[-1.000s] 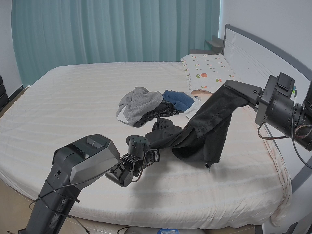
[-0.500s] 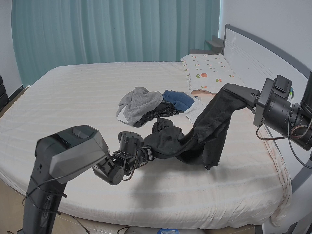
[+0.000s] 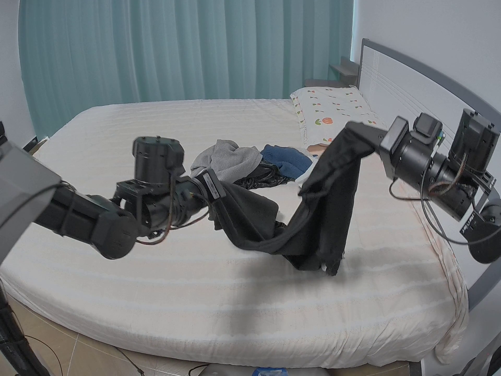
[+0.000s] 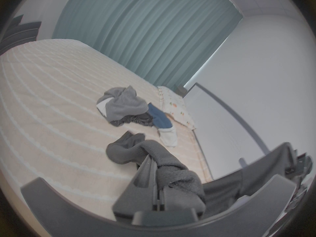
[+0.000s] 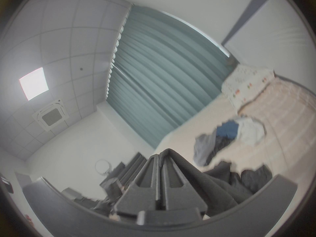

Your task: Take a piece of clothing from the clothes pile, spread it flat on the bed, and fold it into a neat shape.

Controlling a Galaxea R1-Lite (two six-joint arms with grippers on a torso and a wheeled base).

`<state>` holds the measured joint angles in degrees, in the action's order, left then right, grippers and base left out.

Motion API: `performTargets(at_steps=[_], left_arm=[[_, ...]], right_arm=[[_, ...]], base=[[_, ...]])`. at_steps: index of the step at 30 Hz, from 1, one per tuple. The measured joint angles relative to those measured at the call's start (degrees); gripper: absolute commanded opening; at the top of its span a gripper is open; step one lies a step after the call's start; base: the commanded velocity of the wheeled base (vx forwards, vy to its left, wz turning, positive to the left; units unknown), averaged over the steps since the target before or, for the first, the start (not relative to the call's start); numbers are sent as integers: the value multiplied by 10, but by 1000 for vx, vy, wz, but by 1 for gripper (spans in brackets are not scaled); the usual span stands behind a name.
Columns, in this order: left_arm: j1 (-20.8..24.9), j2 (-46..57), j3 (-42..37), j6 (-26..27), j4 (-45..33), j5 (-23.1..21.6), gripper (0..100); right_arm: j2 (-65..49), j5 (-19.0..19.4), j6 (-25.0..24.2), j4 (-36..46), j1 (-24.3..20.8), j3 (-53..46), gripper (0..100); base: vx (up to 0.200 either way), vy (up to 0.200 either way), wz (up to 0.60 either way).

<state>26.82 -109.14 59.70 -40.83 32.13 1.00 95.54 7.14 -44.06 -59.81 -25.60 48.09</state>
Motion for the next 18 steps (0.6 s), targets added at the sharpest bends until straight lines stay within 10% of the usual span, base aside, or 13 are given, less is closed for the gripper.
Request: performTargets(at_steps=[18], left_arm=[[-16,86,-153,-84,54,-10,0]], right_arm=[[105,-57,-24,-164,39,-145,0]], base=[[0,0,0]])
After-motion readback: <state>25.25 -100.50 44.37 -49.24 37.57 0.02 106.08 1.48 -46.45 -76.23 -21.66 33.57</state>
